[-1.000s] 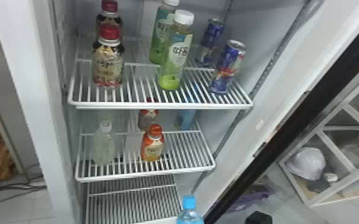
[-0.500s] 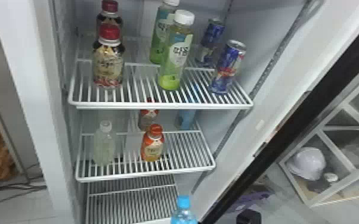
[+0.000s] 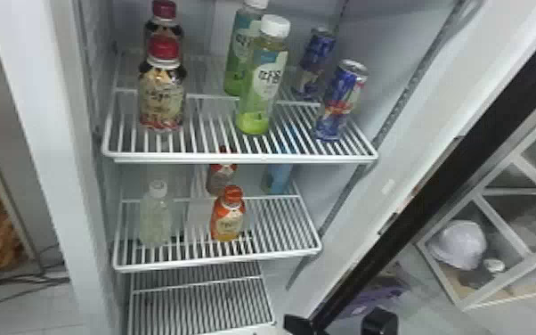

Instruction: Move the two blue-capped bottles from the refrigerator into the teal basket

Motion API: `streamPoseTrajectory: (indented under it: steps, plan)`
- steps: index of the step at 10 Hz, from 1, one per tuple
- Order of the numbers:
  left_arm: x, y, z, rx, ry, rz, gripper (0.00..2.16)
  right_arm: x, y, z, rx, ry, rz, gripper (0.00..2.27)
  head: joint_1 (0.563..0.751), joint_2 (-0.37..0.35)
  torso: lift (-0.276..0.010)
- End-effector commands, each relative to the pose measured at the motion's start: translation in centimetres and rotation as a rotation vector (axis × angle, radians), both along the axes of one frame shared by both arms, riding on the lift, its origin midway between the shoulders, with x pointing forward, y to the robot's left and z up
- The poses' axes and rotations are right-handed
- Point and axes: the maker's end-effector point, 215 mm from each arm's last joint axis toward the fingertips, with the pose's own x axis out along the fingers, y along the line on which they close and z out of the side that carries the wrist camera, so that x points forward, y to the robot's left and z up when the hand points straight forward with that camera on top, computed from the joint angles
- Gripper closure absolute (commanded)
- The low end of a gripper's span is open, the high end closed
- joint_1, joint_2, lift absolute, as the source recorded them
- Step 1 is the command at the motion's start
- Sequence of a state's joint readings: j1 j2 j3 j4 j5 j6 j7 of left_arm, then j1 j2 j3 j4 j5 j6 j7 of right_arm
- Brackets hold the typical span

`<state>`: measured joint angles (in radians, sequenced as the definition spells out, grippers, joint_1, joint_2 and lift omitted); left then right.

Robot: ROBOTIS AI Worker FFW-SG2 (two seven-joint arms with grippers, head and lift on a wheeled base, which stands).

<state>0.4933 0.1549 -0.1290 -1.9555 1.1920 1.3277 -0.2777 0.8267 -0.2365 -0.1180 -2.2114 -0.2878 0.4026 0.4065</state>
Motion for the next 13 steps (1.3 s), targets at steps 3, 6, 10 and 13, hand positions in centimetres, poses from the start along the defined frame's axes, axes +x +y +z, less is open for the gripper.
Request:
streamPoseTrajectory:
  steps: [3,6,10,13]
  plan:
    - [0.1,-0.1,0.1,-0.001,-0.004,-0.001,1.18,4.4,-3.1,1.9,-0.006,-0.166,-0.096,0.42,0.695,-0.350,-0.136]
    - [0.2,-0.1,0.1,-0.002,-0.004,-0.001,1.18,8.2,-4.8,2.6,-0.001,-0.281,-0.161,0.42,0.695,-0.350,-0.136]
    - [0.3,-0.1,0.2,-0.004,-0.007,0.000,1.18,12.1,-5.7,3.3,0.002,-0.385,-0.209,0.42,0.695,-0.350,-0.136]
    - [0.4,-0.1,0.2,-0.003,-0.007,0.002,1.18,15.0,-5.6,4.0,0.010,-0.492,-0.251,0.42,0.695,-0.350,-0.136]
